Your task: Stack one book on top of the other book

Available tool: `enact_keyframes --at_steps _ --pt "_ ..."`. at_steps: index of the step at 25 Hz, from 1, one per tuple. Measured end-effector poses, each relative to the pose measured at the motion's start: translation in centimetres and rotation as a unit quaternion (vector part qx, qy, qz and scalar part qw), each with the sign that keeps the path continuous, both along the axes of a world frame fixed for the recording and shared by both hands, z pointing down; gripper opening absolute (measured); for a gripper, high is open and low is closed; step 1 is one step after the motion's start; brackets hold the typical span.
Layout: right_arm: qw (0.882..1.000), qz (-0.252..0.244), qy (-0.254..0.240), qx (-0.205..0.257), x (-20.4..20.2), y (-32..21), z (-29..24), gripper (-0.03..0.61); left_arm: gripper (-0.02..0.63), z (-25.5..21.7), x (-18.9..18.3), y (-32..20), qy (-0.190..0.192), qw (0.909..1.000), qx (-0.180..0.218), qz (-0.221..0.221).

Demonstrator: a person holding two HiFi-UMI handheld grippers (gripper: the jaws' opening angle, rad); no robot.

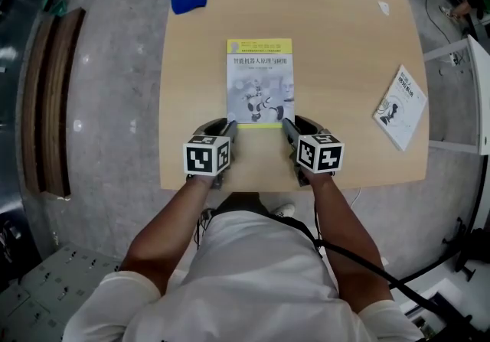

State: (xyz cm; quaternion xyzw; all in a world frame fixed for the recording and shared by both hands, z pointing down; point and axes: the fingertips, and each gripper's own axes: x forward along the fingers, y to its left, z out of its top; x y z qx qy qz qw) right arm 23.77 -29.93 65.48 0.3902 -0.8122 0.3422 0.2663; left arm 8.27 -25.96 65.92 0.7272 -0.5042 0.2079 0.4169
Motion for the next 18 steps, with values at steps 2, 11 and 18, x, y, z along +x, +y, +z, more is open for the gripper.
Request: enact_keyframes --at_steps 2,11,18 --pt "0.999 -0.020 0.022 0.013 -0.2 0.0 -0.1 0.127 0.098 0.0 -0.1 -0.1 0.002 1.0000 -0.002 -0.001" --pt "0.999 -0.037 0.011 -0.003 0.0 2.2 0.1 0.127 0.092 0.1 0.0 1.4 -0.005 1.0000 -0.002 0.006" --pt "0.998 -0.063 0.009 -0.009 0.6 4.8 0.4 0.130 0.091 0.3 0.5 3.9 -0.007 0.9999 -0.008 0.008"
